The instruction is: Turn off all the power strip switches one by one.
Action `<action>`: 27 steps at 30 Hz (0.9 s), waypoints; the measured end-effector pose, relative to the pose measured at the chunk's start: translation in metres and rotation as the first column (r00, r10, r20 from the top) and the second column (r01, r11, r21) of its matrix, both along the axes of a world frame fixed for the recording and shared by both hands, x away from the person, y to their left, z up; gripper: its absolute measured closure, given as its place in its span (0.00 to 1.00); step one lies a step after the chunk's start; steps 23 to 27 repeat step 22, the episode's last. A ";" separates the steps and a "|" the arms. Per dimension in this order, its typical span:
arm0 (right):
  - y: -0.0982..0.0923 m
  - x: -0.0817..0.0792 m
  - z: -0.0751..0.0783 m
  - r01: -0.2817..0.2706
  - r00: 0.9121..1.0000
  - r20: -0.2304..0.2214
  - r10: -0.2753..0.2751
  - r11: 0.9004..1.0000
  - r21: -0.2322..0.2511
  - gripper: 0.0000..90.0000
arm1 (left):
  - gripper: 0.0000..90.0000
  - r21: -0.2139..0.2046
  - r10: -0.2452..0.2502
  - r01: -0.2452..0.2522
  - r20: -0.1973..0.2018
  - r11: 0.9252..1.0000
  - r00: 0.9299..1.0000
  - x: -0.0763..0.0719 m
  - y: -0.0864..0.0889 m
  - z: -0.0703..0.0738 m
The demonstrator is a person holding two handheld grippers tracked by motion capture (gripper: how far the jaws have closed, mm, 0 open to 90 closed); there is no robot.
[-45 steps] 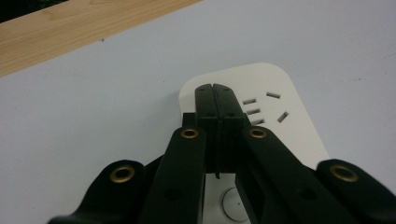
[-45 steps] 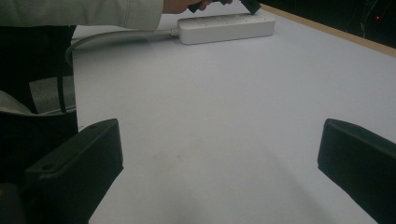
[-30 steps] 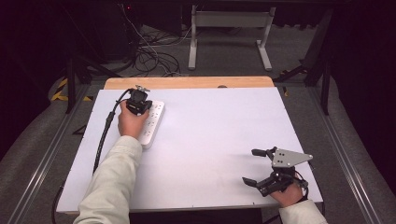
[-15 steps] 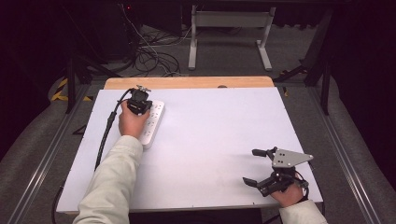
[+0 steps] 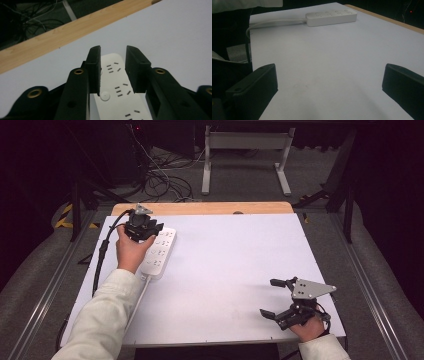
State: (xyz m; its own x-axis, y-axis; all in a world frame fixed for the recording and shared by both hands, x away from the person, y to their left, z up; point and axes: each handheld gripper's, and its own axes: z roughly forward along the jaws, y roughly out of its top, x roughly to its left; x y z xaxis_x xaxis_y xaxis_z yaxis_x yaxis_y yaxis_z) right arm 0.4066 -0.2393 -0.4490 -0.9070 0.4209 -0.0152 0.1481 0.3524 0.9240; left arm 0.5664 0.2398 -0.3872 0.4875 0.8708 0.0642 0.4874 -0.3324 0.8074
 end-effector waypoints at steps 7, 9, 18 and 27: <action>-0.003 0.000 0.001 0.019 1.000 0.000 -0.019 1.000 0.018 0.00 | 0.44 -0.047 -0.087 0.093 0.109 0.995 0.990 -0.058 -0.001 0.011; -0.004 0.000 0.002 0.025 1.000 0.000 -0.025 0.999 0.022 0.00 | 0.42 -0.072 -0.100 0.111 0.135 0.991 0.986 -0.077 0.002 0.009; -0.006 0.001 0.002 0.040 0.999 -0.004 -0.040 0.999 0.029 0.00 | 0.32 -0.187 -0.154 0.186 0.171 0.965 0.973 -0.157 0.017 -0.036; -0.007 0.001 0.002 0.047 0.999 -0.006 -0.046 0.998 0.033 0.00 | 0.30 -0.172 -0.199 0.230 0.179 0.958 0.964 -0.185 0.021 -0.052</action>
